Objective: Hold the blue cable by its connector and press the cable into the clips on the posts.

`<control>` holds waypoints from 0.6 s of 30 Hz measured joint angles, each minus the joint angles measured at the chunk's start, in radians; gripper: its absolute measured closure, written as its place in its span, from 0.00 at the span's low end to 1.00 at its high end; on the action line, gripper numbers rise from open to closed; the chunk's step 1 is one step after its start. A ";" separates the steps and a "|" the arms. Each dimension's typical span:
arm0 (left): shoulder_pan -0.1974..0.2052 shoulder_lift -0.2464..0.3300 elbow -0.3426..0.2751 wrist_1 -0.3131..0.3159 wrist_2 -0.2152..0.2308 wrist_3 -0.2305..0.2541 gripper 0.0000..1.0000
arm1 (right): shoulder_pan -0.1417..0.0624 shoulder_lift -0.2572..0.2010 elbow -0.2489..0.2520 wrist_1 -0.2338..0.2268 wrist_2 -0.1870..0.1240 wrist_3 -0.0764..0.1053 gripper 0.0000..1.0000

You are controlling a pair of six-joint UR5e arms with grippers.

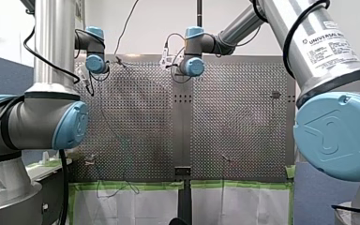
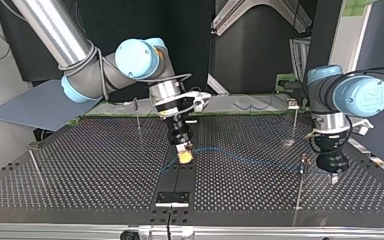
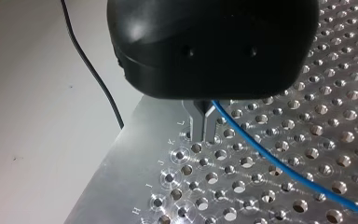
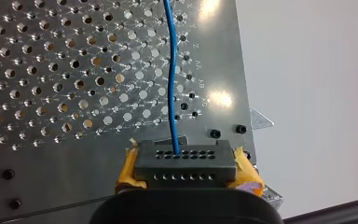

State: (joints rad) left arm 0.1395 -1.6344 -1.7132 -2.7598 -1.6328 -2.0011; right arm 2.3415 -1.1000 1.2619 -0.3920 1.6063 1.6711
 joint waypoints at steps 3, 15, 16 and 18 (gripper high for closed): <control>0.000 0.000 0.000 0.006 0.003 0.008 1.00 | 0.000 0.000 0.000 0.000 0.000 0.000 1.00; 0.002 0.000 -0.001 0.005 0.039 0.017 0.49 | 0.000 0.000 0.000 0.001 0.000 0.000 1.00; 0.002 0.000 -0.001 0.004 0.038 0.015 0.46 | 0.000 0.000 0.000 0.001 0.000 0.000 1.00; 0.002 0.000 -0.001 0.000 0.030 0.011 0.46 | 0.000 0.000 0.000 0.001 0.000 0.000 1.00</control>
State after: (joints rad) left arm 0.1419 -1.6342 -1.7140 -2.7595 -1.6029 -1.9901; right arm 2.3418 -1.1004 1.2618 -0.3909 1.6063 1.6708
